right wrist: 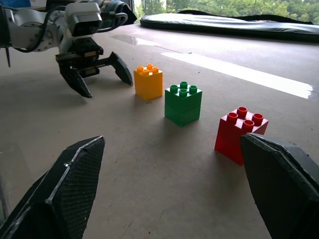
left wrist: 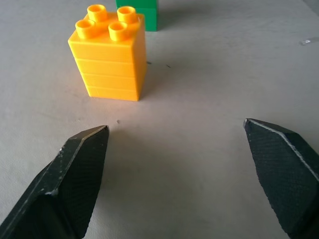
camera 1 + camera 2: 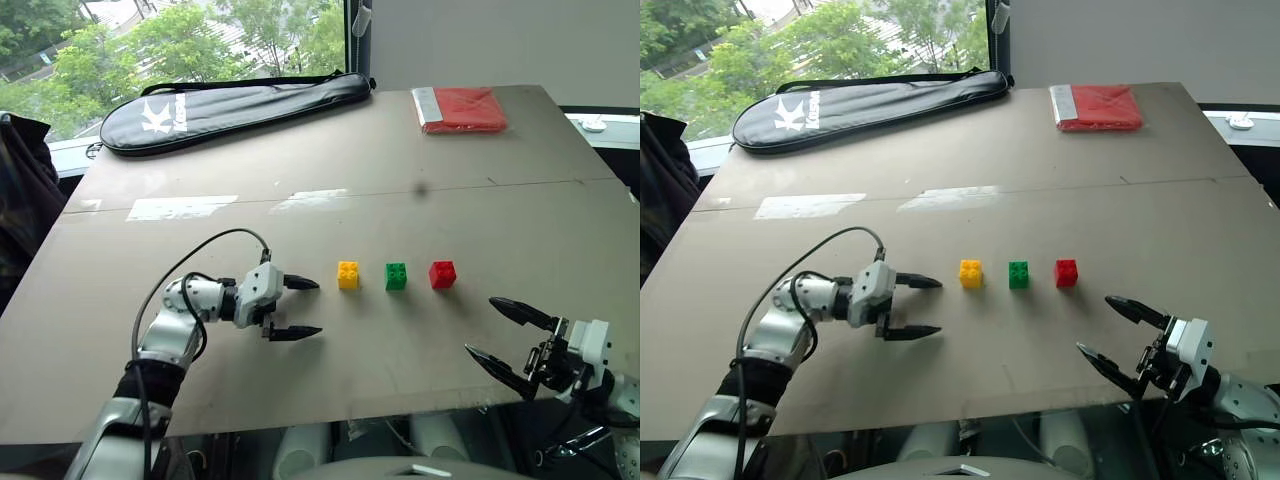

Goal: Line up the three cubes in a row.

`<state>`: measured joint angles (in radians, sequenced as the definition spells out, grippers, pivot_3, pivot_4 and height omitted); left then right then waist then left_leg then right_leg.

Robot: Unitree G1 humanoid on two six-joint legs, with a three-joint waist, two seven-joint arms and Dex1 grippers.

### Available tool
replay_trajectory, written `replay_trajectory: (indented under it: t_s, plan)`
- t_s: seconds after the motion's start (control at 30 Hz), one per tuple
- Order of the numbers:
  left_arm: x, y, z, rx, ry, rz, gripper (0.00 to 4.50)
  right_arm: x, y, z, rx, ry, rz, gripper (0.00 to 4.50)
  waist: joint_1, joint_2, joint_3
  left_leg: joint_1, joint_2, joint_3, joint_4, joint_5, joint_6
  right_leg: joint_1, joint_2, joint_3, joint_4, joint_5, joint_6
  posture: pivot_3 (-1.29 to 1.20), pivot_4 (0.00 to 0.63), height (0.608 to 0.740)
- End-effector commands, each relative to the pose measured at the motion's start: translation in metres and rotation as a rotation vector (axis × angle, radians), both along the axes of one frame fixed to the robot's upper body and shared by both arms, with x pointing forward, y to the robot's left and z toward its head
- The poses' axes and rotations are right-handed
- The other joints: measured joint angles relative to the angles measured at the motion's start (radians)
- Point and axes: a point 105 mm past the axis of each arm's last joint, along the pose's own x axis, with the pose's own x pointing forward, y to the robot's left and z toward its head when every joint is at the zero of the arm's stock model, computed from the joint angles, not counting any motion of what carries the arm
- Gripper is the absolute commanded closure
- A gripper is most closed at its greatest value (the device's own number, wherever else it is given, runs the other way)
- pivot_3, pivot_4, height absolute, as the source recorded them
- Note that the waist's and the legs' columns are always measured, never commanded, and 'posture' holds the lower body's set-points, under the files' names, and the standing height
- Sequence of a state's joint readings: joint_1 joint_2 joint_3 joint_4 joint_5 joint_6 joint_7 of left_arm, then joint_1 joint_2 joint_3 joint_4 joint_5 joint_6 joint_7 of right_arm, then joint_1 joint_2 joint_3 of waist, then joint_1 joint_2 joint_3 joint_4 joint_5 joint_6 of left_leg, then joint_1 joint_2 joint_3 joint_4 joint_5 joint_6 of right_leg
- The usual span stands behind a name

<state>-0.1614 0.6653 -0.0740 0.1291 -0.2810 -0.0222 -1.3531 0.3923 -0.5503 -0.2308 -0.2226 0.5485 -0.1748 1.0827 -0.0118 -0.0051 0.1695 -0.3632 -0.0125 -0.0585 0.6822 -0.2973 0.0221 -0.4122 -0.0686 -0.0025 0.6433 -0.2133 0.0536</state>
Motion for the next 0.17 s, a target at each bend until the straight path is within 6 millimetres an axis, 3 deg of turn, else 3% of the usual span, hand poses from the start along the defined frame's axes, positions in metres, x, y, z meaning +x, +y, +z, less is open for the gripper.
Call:
replay_trajectory:
  t_s: [0.03, 0.17]
  plan:
    - [-0.021, -0.002, 0.004, -0.017, 0.048, 0.100, 0.07, 0.002, -0.016, 0.004, -0.039, -0.022, -0.015, 0.00, 0.003, 0.000, 0.000, 0.000, 0.000, 0.000, 0.000, 0.000, 0.000, 0.000, -0.001, 0.000, 0.000, 0.000, 0.000, 0.00, 0.150, 0.701]
    - [-0.034, 0.000, 0.002, -0.020, 0.052, 0.209, 0.07, 0.003, -0.022, 0.002, -0.048, -0.005, -0.012, 0.00, 0.010, 0.000, 0.001, -0.001, -0.001, -0.001, 0.000, 0.000, 0.000, 0.000, -0.001, -0.001, -0.001, 0.000, 0.000, 0.00, 0.150, 0.701]
